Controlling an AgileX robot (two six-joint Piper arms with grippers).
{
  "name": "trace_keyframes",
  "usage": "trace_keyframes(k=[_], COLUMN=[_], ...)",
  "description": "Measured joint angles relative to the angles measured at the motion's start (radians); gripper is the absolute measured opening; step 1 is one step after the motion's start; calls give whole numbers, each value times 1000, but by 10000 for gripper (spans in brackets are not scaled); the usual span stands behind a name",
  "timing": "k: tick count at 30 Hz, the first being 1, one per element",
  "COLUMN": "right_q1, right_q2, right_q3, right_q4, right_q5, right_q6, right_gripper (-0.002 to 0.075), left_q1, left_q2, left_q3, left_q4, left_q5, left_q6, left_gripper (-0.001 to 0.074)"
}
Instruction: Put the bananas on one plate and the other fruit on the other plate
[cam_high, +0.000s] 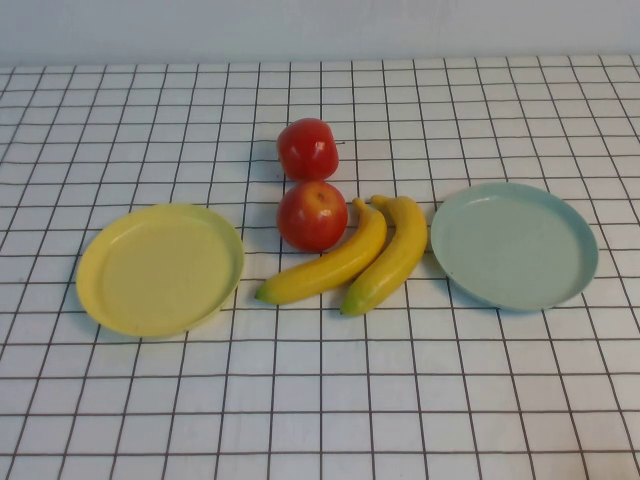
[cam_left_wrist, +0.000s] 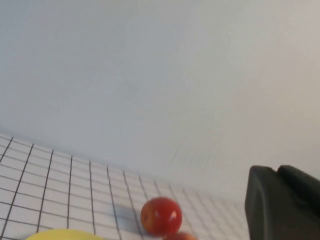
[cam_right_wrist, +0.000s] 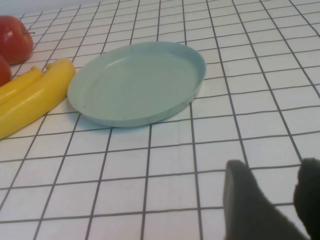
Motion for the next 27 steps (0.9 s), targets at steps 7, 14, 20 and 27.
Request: trace_keyframes(k=[7,14,20,27], right_q1=[0,0,0,0], right_q2=[0,0,0,0], right_q3=[0,0,0,0], right_q4=[0,0,0,0], right_q5=[0,0,0,0], right_q6=[0,0,0,0], right_gripper=[211,211,211,211], left_q1=[0,0,-48,-161], left_q2=[388,725,909,1082], left_q3=[-225,-340,-425,-525], left_q4=[24,39,348,748], left_q5=[279,330,266,237], left_q6=[393,564,313,-180], left_gripper=[1,1,106,578])
